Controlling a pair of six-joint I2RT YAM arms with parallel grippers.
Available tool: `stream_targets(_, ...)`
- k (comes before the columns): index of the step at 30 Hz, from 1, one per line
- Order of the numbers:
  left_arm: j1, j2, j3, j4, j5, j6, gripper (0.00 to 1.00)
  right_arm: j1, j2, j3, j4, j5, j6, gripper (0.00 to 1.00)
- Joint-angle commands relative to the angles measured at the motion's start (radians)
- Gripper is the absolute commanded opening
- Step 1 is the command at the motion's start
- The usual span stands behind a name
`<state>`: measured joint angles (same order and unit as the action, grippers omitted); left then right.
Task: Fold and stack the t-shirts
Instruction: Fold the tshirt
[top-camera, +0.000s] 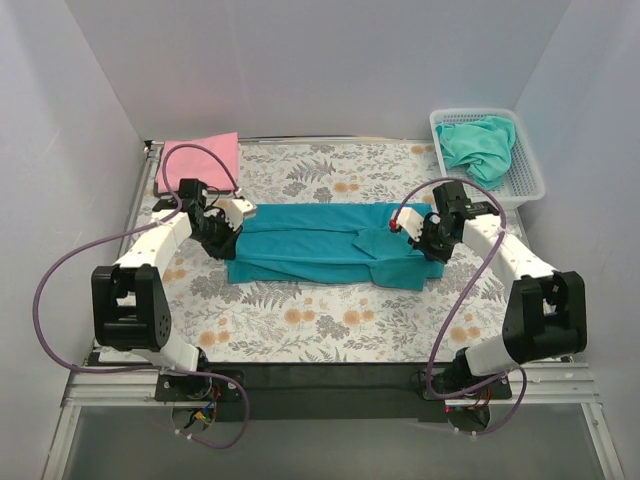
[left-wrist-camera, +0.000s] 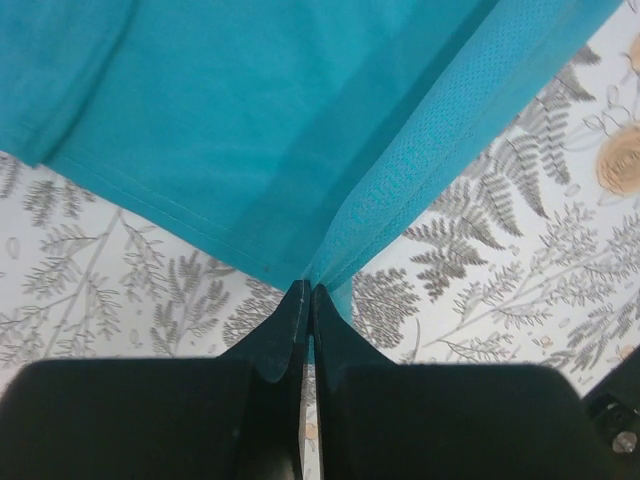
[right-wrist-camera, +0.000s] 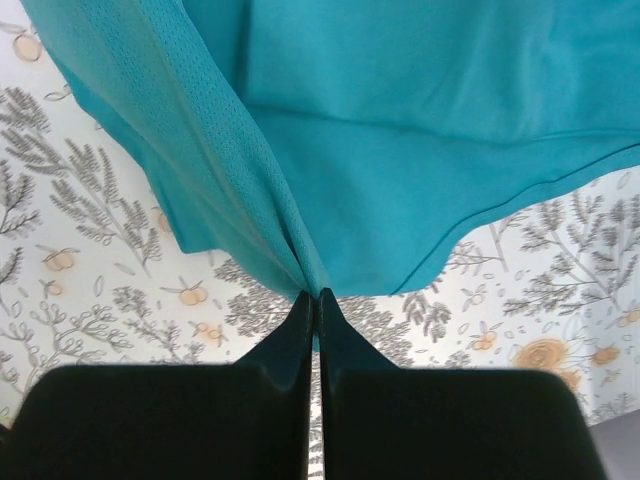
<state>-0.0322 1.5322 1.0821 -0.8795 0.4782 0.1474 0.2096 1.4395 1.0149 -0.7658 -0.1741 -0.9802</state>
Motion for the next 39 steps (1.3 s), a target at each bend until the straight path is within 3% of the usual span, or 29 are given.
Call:
stream_targets(1,0.011,0.037,0.074,0.082,0.010,-0.051,0.00,-0.012,0.044,0.102,-0.024,-0.028,-0.028,0.01)
stream_targets(8,0.012,0.157,0.177,0.157,-0.019,-0.109,0.00,-0.019,0.172,0.217,-0.023,-0.045,-0.014,0.01)
stream_targets(25,0.011,0.339,0.269,0.249,-0.084,-0.169,0.00,-0.044,0.418,0.401,-0.017,-0.041,0.037,0.01)
stream_targets(27,0.012,0.356,0.286,0.255,-0.101,-0.184,0.08,-0.042,0.435,0.418,-0.020,-0.031,0.052,0.07)
stream_targets(28,0.011,0.370,0.294,0.254,-0.102,-0.189,0.19,-0.044,0.446,0.425,-0.020,-0.022,0.066,0.12)
stream_targets(29,0.011,0.373,0.305,0.252,-0.099,-0.204,0.23,-0.042,0.443,0.436,-0.023,-0.021,0.072,0.24)
stream_targets(33,0.011,0.375,0.373,0.220,-0.082,-0.238,0.36,-0.044,0.394,0.447,-0.024,-0.011,0.098,0.50)
stream_targets(39,0.011,0.326,0.420,0.183,-0.055,-0.314,0.40,-0.050,0.247,0.395,-0.085,-0.100,0.072,0.49)
